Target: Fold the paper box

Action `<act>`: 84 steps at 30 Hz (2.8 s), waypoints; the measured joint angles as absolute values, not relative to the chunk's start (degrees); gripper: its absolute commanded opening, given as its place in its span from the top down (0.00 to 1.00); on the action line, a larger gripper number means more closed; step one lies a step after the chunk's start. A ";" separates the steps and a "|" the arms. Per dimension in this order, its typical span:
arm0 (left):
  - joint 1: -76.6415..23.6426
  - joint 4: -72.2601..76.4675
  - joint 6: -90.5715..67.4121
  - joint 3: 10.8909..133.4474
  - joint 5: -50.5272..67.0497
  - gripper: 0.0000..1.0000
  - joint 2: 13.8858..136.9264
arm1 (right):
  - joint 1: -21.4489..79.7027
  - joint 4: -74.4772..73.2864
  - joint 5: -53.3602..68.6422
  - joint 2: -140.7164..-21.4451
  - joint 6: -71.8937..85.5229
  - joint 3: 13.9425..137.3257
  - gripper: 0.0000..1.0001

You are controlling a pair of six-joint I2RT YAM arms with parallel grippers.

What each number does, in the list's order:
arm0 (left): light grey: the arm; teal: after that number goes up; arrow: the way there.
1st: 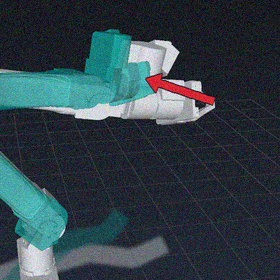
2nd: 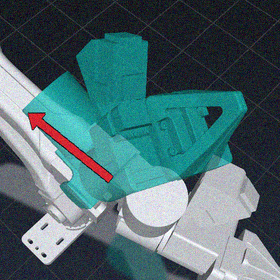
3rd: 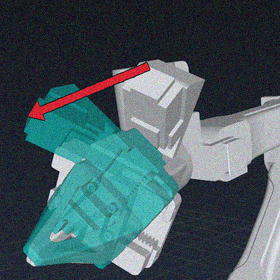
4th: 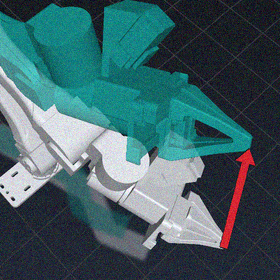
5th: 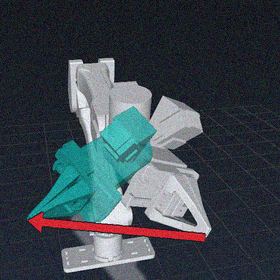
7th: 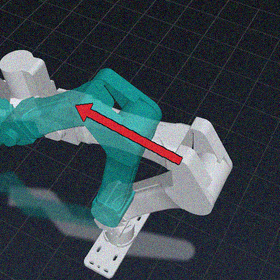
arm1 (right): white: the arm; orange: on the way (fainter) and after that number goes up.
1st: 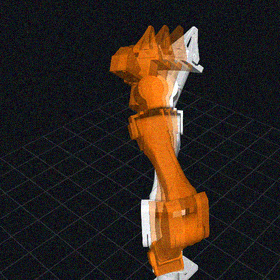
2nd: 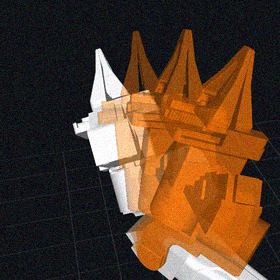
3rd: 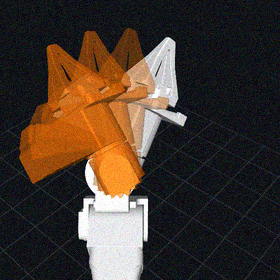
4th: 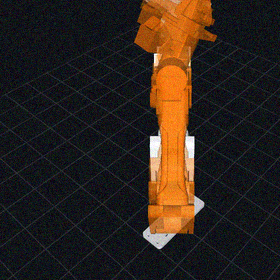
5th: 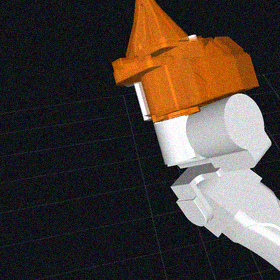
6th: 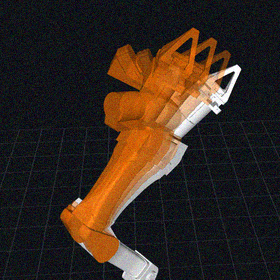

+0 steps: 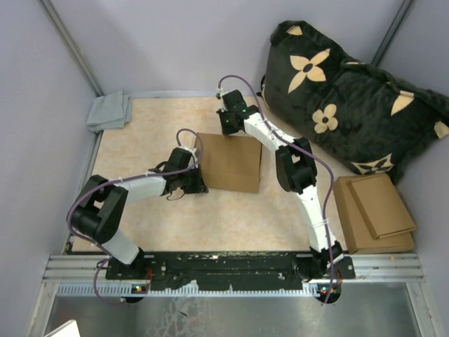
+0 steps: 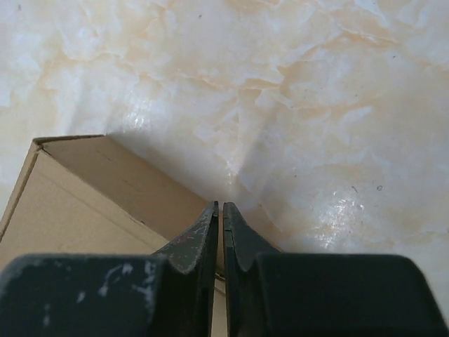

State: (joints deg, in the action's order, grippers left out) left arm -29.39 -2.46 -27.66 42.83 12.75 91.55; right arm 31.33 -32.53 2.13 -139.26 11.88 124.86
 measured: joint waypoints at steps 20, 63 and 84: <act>-43.27 8.80 -36.42 38.98 -15.33 1.00 90.78 | 31.38 -14.09 15.40 -126.13 7.11 98.94 0.89; -38.61 8.10 -30.70 66.30 -15.51 0.71 90.35 | 35.92 -16.84 8.80 -77.95 27.81 41.78 0.75; -36.60 5.98 -30.17 58.57 -1.85 0.80 98.76 | 36.10 -9.08 -3.90 -84.55 31.77 43.66 0.75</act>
